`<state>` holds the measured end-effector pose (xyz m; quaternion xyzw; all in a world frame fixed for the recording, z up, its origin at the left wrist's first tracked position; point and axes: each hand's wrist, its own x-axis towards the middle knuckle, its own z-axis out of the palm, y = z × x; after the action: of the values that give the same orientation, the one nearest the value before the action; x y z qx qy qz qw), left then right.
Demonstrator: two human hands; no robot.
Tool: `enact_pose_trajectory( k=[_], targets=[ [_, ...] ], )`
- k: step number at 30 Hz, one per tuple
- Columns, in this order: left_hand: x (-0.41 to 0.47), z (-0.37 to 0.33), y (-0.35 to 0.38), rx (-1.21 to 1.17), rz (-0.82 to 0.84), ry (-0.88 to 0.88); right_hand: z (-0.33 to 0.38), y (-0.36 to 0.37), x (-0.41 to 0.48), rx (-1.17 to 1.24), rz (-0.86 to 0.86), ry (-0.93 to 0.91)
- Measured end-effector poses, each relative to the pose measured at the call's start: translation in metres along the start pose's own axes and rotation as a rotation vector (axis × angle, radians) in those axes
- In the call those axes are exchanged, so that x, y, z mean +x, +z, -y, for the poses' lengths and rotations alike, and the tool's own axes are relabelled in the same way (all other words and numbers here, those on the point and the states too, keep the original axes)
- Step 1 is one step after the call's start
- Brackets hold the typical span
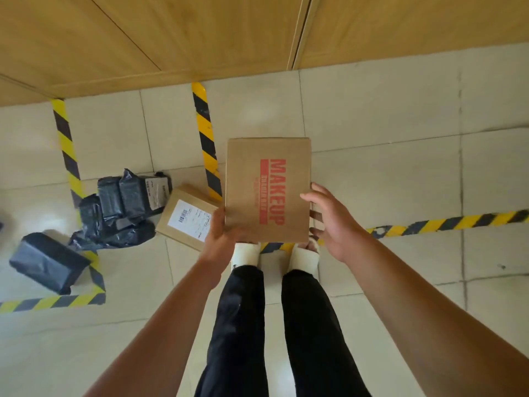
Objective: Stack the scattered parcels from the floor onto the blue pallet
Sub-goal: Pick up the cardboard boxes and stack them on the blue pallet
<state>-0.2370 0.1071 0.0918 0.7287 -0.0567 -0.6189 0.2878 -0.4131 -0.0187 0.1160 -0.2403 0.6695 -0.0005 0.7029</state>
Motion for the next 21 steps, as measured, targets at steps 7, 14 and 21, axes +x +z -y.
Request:
enact_pose_trajectory(
  k=[7,14,21],
  targets=[
    [-0.181,-0.125,-0.047,-0.053,0.110,0.228,0.097,-0.015,-0.208,0.055,0.019,-0.165],
    [-0.289,-0.211,-0.092,-0.219,0.064,0.413,0.142,0.008,-0.344,0.173,-0.022,-0.390],
    [-0.364,-0.249,-0.110,-0.188,-0.119,0.505,0.138,0.028,-0.418,-0.056,0.179,-0.684]
  ],
)
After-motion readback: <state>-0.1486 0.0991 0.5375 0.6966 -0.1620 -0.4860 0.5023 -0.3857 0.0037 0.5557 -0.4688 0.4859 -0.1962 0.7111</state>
